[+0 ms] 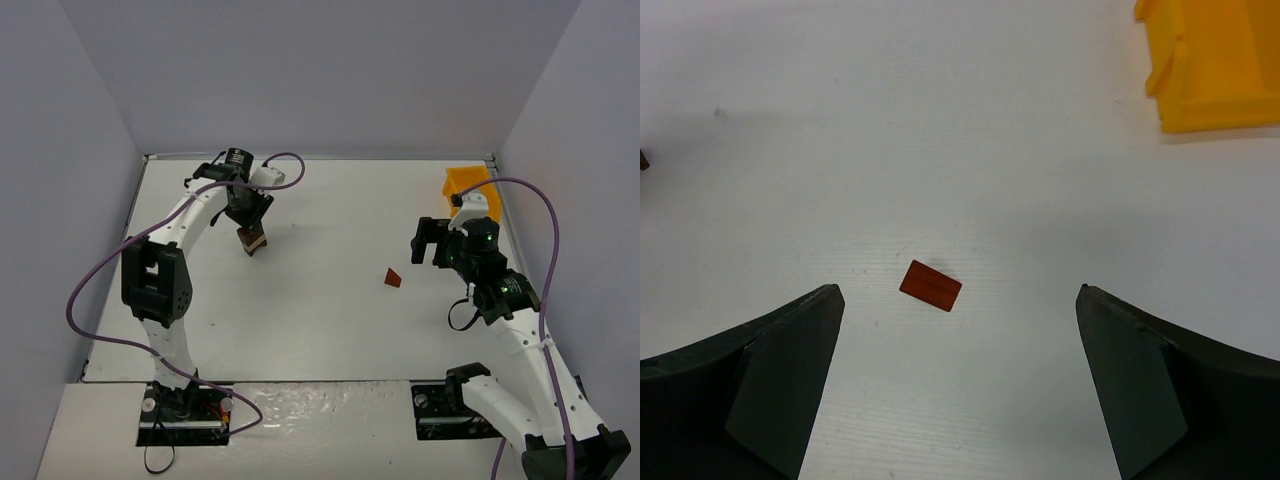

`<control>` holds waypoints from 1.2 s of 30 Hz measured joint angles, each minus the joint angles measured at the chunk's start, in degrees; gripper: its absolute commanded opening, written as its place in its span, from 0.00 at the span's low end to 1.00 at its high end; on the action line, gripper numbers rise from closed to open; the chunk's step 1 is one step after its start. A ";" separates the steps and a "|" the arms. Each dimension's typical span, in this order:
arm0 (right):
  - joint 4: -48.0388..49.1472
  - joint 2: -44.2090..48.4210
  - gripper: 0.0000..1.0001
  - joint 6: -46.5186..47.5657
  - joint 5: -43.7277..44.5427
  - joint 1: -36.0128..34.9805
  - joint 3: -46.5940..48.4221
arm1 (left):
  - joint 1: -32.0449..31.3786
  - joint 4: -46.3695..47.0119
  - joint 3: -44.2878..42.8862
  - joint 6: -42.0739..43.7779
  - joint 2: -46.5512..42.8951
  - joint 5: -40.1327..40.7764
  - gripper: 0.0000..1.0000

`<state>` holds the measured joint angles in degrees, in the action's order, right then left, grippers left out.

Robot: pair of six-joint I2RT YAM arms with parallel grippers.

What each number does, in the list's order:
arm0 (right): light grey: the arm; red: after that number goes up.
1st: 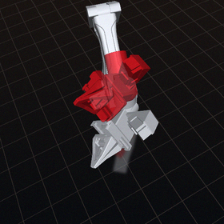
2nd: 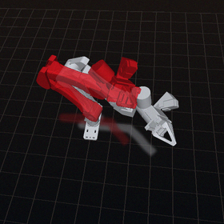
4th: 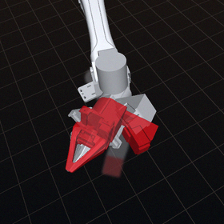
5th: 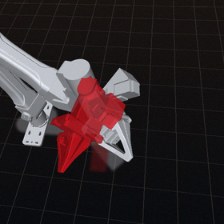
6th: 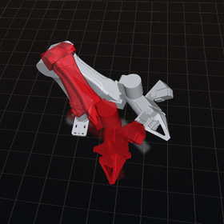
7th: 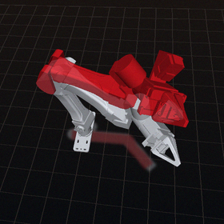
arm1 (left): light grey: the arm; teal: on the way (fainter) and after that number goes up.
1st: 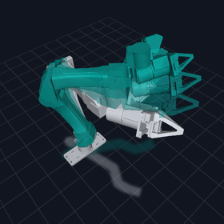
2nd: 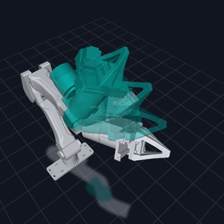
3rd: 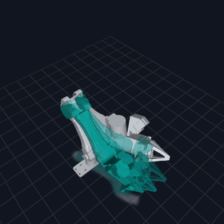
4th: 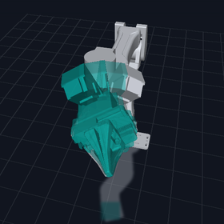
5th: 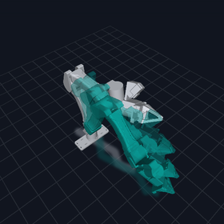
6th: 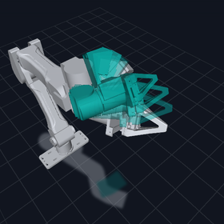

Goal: Build the wood block tower

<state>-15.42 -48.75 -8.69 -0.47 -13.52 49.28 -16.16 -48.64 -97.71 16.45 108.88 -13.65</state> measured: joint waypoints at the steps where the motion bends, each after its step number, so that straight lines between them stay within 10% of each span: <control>1: 0.00 0.00 1.00 0.00 0.00 0.00 0.00 | 0.01 0.00 0.00 0.00 0.00 0.00 0.31; 36: 0.02 -1.93 1.00 -0.49 -2.18 0.00 0.00 | 0.00 -0.05 -6.38 -4.22 -2.50 3.01 0.58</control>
<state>-15.40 -50.68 -9.18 -2.65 -13.52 49.28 -16.16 -48.69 -104.09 12.22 106.38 -10.64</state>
